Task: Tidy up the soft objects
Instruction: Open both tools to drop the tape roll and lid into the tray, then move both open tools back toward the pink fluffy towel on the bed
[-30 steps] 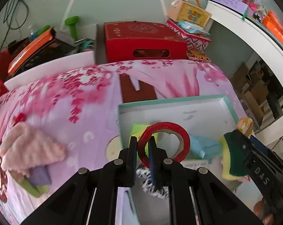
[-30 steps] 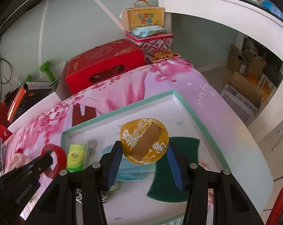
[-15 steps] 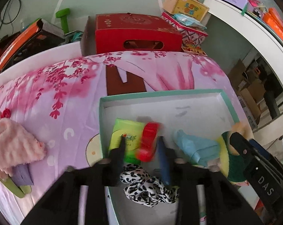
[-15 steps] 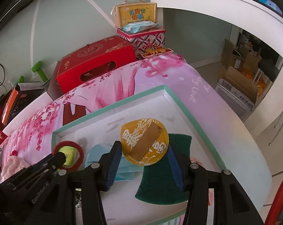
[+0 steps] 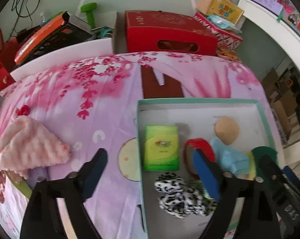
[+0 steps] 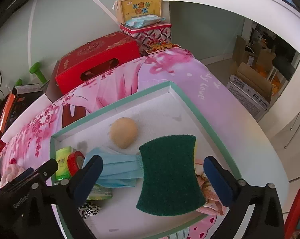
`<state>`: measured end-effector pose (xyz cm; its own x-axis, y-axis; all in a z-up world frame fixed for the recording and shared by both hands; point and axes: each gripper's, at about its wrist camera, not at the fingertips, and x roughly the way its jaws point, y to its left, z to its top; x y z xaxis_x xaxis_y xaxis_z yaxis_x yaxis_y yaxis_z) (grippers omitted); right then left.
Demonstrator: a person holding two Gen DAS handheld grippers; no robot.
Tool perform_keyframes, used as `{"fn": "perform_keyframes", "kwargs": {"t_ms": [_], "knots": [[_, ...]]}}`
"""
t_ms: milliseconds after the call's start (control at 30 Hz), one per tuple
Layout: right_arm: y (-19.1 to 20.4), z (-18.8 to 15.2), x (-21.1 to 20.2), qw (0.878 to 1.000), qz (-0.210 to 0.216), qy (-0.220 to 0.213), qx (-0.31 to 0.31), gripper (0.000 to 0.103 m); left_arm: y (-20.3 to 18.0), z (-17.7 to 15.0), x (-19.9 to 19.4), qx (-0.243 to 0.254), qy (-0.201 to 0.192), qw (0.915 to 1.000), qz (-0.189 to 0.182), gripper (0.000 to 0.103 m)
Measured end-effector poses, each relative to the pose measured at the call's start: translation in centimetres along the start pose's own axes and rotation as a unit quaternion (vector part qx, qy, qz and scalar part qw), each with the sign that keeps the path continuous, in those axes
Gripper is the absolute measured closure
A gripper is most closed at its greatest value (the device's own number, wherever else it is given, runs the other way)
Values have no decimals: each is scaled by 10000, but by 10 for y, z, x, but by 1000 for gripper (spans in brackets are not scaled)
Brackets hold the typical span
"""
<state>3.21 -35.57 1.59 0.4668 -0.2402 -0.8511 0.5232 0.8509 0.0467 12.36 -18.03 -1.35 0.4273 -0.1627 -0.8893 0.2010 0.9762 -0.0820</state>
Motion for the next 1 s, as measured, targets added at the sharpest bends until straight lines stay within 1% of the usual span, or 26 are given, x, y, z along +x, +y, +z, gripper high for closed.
{"fn": "perform_keyframes", "kwargs": {"t_ms": [100,200,300,467,633,867,1000], "knots": [[1,-1,1,10000,-2,22,-23,0,1,-1,1,90,-65,9997,207,9],[0,-1,2,10000,-10,57,-37,0,5,-1,2,-5,-40,9998,179,9],[1,-2,3,10000,-19,71,-43,0,6,-1,1,15,-57,9996,269,9],[1,-3,3,9999,17,83,-65,0,5,-2,0,43,-85,9995,300,8],[2,-3,4,9999,35,114,-79,0,6,-3,1,34,15,9994,339,8],[6,-4,4,9997,40,172,-164,0,18,-7,6,-126,170,9989,422,8],[12,-3,-5,9997,95,81,-214,0,26,-9,1,-181,227,9988,399,8]]}}
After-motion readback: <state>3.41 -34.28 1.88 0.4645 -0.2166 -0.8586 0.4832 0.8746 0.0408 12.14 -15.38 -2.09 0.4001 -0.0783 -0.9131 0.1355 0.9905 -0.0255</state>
